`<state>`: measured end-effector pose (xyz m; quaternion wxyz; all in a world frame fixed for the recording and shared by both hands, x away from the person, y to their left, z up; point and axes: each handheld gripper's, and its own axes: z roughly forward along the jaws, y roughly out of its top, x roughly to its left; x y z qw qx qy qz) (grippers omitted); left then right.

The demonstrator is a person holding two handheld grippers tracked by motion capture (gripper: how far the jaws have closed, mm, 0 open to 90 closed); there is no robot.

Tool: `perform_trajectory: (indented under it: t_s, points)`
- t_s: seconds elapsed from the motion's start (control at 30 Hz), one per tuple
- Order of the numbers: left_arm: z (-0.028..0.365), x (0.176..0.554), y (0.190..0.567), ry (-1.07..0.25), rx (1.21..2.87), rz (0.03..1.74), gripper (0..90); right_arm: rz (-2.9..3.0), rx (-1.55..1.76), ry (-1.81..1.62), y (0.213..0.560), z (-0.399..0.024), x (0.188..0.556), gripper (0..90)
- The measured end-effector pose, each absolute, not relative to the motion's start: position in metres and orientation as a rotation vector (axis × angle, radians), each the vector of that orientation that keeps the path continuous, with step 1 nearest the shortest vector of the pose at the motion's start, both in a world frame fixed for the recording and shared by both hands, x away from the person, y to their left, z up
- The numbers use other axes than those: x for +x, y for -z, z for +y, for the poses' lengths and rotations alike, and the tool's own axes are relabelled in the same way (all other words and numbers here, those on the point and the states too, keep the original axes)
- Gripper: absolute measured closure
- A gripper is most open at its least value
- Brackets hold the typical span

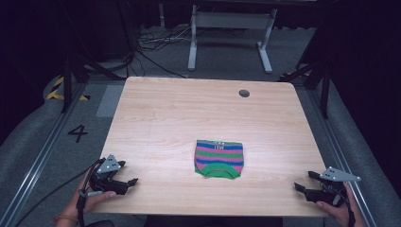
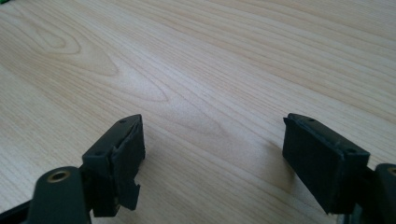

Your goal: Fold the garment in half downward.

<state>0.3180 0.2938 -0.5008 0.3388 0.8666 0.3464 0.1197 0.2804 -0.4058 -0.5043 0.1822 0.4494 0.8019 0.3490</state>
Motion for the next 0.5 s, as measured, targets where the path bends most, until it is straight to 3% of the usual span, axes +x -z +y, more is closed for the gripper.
perform_trajectory:
  t_s: [0.5]
  points:
    - [0.2925,0.3153,0.501,-0.329,2.24,0.95,15.2,2.254,1.282,-0.979,0.5047,-0.4059,0.2804,19.2]
